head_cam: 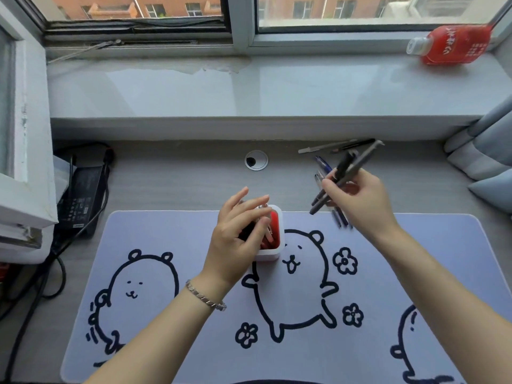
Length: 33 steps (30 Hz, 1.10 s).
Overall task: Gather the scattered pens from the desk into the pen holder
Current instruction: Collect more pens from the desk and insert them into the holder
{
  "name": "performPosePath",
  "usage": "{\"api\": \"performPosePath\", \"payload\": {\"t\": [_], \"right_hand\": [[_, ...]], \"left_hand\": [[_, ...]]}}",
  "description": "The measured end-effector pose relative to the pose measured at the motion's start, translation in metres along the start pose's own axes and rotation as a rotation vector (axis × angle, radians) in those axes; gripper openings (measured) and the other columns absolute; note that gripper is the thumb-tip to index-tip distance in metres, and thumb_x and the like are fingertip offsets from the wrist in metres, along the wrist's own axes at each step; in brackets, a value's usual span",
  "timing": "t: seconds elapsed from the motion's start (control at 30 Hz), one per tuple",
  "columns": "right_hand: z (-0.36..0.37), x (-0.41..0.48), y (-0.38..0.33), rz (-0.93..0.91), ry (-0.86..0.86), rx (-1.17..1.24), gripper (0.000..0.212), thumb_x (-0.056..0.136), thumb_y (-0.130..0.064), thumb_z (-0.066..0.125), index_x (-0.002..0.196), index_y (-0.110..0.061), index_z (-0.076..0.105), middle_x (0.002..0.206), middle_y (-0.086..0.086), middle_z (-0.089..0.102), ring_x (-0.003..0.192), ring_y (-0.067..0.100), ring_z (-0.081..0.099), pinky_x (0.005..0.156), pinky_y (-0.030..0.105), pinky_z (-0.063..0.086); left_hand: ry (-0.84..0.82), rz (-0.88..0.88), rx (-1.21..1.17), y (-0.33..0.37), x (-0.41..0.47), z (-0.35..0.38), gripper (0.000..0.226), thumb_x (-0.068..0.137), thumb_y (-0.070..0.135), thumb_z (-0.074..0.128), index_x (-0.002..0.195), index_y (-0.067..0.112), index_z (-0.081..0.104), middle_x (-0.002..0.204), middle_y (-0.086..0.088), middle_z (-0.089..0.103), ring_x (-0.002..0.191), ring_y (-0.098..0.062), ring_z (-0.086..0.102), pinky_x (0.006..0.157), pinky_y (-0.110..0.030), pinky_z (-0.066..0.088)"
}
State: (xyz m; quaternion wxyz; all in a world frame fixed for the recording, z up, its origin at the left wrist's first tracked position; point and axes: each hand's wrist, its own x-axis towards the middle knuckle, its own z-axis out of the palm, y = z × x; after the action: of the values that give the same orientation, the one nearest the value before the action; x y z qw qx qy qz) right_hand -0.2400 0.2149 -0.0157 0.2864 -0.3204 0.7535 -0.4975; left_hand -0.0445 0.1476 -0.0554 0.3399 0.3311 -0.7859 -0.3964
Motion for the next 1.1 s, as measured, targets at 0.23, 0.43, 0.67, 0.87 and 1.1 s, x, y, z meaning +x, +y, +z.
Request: {"api": "performPosePath", "payload": {"t": [0.23,0.43,0.67,0.87,1.1], "right_hand": [[0.01,-0.063,-0.022,-0.19,-0.001,0.186,0.017,0.075,0.002,0.07,0.074,-0.015,0.066,0.066,-0.012,0.069,0.069,0.004,0.067,0.065,0.013,0.053],[0.065,-0.058,0.004,-0.095,-0.121,-0.118,0.004,0.077,-0.028,0.071,0.078,-0.028,0.067,0.08,0.003,0.069,0.076,0.02,0.066,0.074,0.043,0.056],[0.063,-0.047,-0.008,-0.442,-0.038,-0.042,0.035,0.077,-0.008,0.064,0.111,-0.012,0.056,0.099,-0.004,0.061,0.087,0.013,0.058,0.081,0.02,0.048],[0.078,-0.049,0.019,-0.732,-0.008,-0.332,0.03,0.092,-0.007,0.042,0.112,0.004,0.062,0.114,0.018,0.066,0.111,0.021,0.057,0.097,0.028,0.045],[0.089,-0.074,0.026,-0.599,-0.01,-0.648,0.053,0.099,-0.034,0.013,0.132,-0.004,0.044,0.141,0.008,0.043,0.137,0.022,0.025,0.111,0.039,0.019]], "left_hand": [[-0.053,-0.111,-0.094,0.005,-0.001,-0.002,0.024,0.084,0.034,0.047,0.099,0.026,0.065,0.117,0.021,0.055,0.13,-0.005,0.037,0.104,-0.011,0.028],[-0.117,-0.122,-0.086,0.004,-0.001,-0.005,0.02,0.089,0.024,0.049,0.102,0.029,0.063,0.121,0.024,0.051,0.134,-0.004,0.03,0.105,-0.009,0.025],[-0.139,-0.121,-0.091,0.004,-0.002,-0.006,0.022,0.09,0.03,0.045,0.105,0.036,0.059,0.123,0.029,0.049,0.133,0.007,0.026,0.106,-0.01,0.024],[-0.143,-0.079,-0.048,0.002,-0.002,-0.006,0.029,0.092,0.024,0.042,0.118,0.029,0.053,0.126,0.027,0.045,0.135,0.001,0.025,0.107,-0.012,0.023],[-0.188,-0.21,-0.181,0.01,-0.003,-0.011,0.041,0.09,0.025,0.037,0.122,0.05,0.033,0.136,0.017,0.045,0.128,0.003,0.036,0.104,-0.016,0.032]]}}
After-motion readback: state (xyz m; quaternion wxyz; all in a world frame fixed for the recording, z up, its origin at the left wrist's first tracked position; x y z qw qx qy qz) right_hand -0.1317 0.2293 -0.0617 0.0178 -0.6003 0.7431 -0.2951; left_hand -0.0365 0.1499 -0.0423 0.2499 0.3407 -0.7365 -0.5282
